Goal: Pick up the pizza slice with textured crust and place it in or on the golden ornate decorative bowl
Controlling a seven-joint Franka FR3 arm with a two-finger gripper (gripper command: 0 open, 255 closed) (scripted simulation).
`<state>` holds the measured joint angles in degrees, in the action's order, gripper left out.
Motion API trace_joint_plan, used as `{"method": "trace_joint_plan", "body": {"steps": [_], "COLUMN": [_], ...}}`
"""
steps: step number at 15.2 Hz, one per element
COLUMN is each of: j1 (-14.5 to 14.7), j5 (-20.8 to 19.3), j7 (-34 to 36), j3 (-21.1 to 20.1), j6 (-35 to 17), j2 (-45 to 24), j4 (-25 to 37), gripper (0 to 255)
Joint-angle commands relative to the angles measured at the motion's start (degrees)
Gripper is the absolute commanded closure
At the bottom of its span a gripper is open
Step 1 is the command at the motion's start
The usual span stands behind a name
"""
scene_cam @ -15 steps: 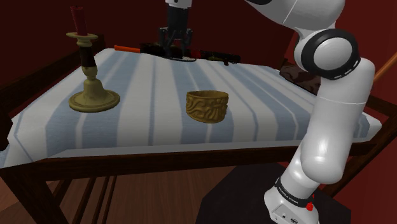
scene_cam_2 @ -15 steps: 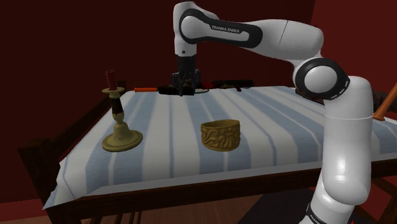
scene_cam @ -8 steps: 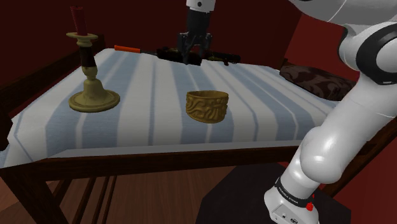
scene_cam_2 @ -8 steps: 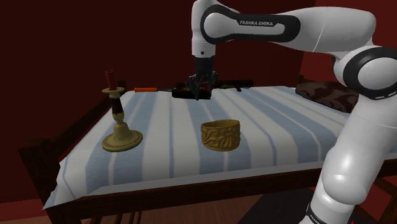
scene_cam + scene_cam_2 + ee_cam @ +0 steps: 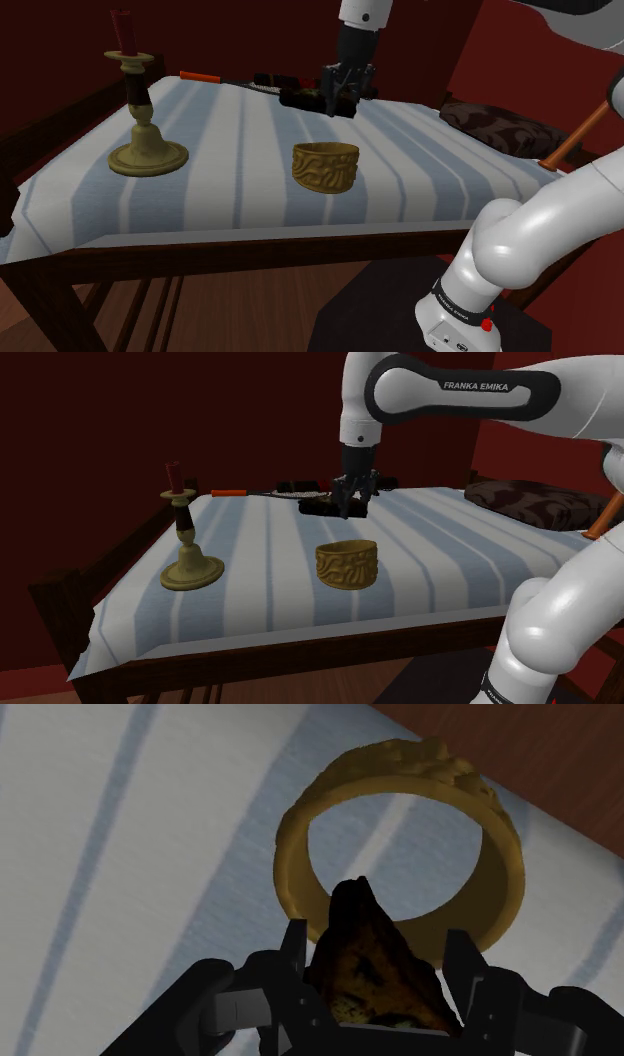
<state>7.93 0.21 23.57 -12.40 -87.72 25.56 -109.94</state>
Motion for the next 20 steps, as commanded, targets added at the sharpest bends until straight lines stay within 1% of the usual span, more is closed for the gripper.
{"method": "trace_joint_plan", "body": {"steps": [1,3,14,20], "j1": [0.46,1.15,1.69,1.73], "j5": [0.68,1.46,2.08,2.12], "j7": [-0.1,-0.22,0.03,0.05], "j3": [0.28,0.65,0.32,0.29], "j6": [0.81,2.18,-5.72,-6.23], "j2": [4.22,9.75,12.45,12.58], "j4": [-3.4,-7.52,-18.11,-18.75], "gripper": [255,255,255,255]}}
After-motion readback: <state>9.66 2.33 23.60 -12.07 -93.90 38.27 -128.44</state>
